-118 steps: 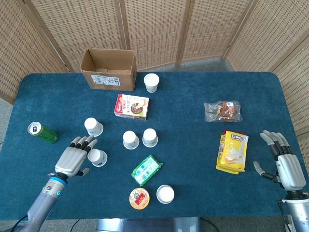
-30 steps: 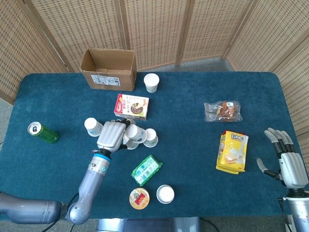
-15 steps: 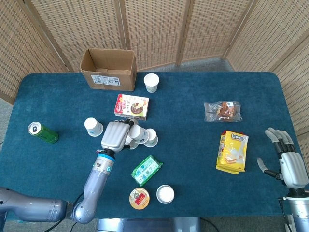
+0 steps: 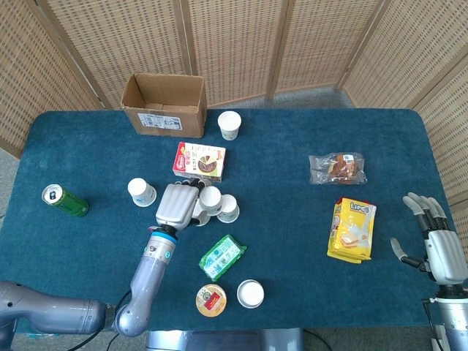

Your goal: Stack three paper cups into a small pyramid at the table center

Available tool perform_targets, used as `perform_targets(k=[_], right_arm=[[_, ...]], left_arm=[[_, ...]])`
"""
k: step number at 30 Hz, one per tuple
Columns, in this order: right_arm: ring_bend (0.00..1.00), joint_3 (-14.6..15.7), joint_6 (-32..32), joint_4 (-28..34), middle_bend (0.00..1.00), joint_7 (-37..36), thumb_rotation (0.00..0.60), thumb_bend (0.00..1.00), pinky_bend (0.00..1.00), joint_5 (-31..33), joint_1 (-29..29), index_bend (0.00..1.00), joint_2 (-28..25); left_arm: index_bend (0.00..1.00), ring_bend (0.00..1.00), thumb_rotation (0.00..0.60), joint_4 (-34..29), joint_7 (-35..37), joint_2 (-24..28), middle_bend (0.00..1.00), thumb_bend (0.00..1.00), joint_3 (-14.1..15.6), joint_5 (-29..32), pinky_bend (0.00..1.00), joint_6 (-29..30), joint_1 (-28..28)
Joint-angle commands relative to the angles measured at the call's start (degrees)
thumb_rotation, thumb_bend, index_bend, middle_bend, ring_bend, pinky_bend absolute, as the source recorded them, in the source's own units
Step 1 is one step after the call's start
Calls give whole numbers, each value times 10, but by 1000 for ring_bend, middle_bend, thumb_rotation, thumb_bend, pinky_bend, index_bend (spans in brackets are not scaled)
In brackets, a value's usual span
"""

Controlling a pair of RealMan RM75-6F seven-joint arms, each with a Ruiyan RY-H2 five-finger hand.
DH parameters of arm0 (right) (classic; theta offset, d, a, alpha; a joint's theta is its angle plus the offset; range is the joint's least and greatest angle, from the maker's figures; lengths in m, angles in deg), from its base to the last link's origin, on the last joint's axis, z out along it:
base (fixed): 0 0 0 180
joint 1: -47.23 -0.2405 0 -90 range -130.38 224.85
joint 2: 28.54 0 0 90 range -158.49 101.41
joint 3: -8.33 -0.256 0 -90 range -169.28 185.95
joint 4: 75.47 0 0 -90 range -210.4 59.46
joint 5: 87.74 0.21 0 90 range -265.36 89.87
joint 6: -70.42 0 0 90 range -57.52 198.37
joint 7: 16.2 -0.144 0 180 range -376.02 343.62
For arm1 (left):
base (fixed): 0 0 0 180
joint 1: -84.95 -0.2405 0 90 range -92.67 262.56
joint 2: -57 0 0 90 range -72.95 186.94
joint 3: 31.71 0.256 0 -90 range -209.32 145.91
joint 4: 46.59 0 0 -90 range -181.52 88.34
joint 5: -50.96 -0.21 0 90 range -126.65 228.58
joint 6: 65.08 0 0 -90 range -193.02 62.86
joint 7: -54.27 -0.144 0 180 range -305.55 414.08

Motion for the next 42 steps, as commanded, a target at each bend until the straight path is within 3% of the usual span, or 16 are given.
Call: perform_targets(k=[1,6,12,19,25,35,42], right_arm=[[41,0,1,-1,88,-1,600,413,0,0,0,92,0],[42,-1,1,-1,88,-4,600,413,0,1,0,93,0],[41,-1,1,-1,88,-6,600,416,0,0,0,93,-1],[42,0,-1,3,88,-4,600,419,0,-3,1,93,-2],[42,1,-4,5,88,5,600,421,0,-7,1,93,-1],[35,4,-3,11,88,32,600,421,0,-11,0,93,3],[25,8,-2,16,87,57,600,422,0,-16,0,93,5]], left_arm=[[234,311,600,0,-2,0,257,334,1,2,451,0,1],[220,155,600,-6,-3,2,56,328,2,7,375,2,1],[147,7,600,-27,0,23,0,325,10,-13,296,15,-7],[40,0,600,-62,28,95,0,325,40,-60,152,16,-41],[0,0,600,-89,96,188,0,324,90,-149,43,14,-94],[0,0,600,-109,198,321,0,324,191,-316,0,75,-208],[0,0,600,-66,290,360,0,323,237,-397,0,126,-286]])
